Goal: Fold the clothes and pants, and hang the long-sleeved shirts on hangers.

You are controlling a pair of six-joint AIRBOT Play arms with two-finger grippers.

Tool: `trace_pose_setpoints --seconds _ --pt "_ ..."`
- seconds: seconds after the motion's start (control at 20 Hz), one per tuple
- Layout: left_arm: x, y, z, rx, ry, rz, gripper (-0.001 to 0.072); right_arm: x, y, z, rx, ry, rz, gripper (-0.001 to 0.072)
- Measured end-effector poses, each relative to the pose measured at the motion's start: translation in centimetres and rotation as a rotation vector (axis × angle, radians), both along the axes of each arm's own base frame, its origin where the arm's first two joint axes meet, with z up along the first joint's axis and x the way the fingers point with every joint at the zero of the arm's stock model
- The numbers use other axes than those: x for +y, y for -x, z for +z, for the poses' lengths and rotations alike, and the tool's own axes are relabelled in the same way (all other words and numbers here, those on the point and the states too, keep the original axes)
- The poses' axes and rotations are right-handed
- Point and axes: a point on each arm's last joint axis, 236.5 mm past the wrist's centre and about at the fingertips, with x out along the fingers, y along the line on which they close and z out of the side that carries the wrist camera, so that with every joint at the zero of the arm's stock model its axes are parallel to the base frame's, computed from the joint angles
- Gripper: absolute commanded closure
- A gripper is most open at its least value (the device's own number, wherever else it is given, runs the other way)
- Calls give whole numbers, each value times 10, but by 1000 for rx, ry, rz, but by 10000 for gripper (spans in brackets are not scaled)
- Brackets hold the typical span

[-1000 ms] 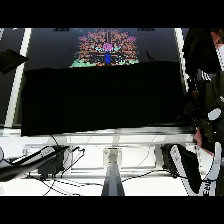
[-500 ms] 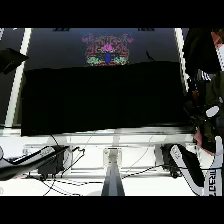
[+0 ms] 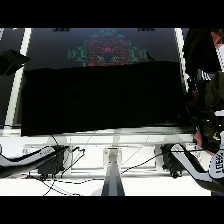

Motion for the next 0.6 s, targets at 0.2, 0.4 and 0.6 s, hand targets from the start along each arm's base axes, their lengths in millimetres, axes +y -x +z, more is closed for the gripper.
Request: trace_pose_setpoints --seconds 0.2,0.4,0.6 --pt "35 18 -26 127 -81 93 13 -4 -12 -1 -54 24 44 352" --pt "84 73 -68 381 -215 195 13 -17 -19 0 -86 85 45 525" --pt "110 134 -99 565 -232 283 14 -20 -25 1 -101 119 61 665"
